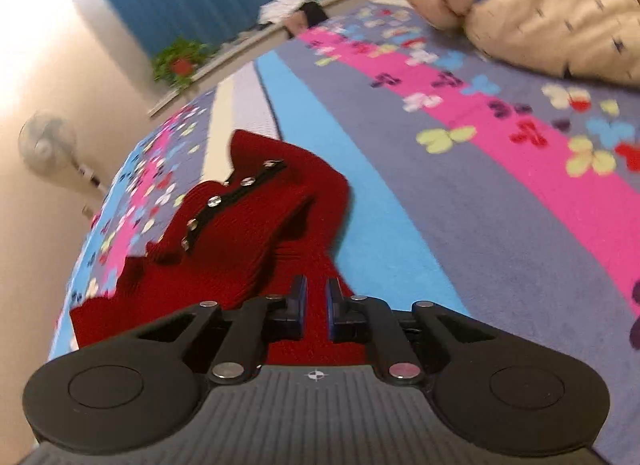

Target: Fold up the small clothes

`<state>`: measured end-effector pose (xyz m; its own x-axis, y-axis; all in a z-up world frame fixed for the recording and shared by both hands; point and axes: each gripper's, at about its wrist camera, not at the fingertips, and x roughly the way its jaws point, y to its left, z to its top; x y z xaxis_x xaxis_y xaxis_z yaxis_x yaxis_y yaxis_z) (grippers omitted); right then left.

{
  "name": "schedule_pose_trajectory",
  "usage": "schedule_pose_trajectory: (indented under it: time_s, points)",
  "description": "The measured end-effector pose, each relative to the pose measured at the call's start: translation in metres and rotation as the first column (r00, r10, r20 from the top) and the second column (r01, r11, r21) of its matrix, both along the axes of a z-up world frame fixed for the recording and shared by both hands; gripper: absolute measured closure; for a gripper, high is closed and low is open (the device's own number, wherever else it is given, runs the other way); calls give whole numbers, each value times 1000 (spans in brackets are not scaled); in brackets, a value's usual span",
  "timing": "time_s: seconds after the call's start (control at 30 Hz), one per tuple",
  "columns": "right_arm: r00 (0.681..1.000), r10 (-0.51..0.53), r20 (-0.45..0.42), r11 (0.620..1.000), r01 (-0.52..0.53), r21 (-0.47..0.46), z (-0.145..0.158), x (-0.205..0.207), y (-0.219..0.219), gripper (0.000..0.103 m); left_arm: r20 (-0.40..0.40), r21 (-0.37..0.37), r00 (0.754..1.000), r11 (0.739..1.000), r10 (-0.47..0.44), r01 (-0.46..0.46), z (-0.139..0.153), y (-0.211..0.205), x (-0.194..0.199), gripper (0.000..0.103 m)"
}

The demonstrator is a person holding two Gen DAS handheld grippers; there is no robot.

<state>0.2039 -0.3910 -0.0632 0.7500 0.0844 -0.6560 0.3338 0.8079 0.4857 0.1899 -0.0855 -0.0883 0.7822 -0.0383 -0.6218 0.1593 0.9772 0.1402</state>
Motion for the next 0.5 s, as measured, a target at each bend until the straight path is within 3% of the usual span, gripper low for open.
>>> schedule_pose_trajectory:
  time_s: [0.1, 0.2, 0.3, 0.33, 0.37, 0.4, 0.43, 0.5]
  points:
    - [999, -21, -45, 999, 22, 25, -8, 0, -11, 90, -1, -33, 1000, 999, -6, 6, -11, -42, 39, 38]
    - [997, -6, -72, 999, 9, 39, -12, 3, -13, 90, -15, 0, 999, 999, -51, 51, -24, -82, 71, 25]
    - [997, 15, -78, 999, -13, 36, -15, 6, -11, 90, -28, 63, 996, 994, -83, 85, -36, -112, 96, 26]
    - [997, 23, -80, 999, -20, 36, -16, 7, -10, 90, -20, 96, 996, 991, -90, 92, -39, -117, 103, 30]
    - [996, 29, -83, 999, -26, 37, -16, 8, -10, 90, -11, 123, 995, 988, -96, 96, -41, -117, 109, 50]
    - [995, 38, -87, 999, -35, 37, -17, 9, -10, 90, -19, 120, 993, 986, -114, 115, -41, -113, 116, 86]
    - [995, 43, -90, 999, -40, 37, -18, 10, -10, 90, -34, 93, 990, 986, -136, 139, -36, -102, 122, 95]
    - [994, 48, -93, 998, -45, 34, -19, 12, -9, 90, 27, 128, 991, 984, -127, 123, -18, -73, 122, 96]
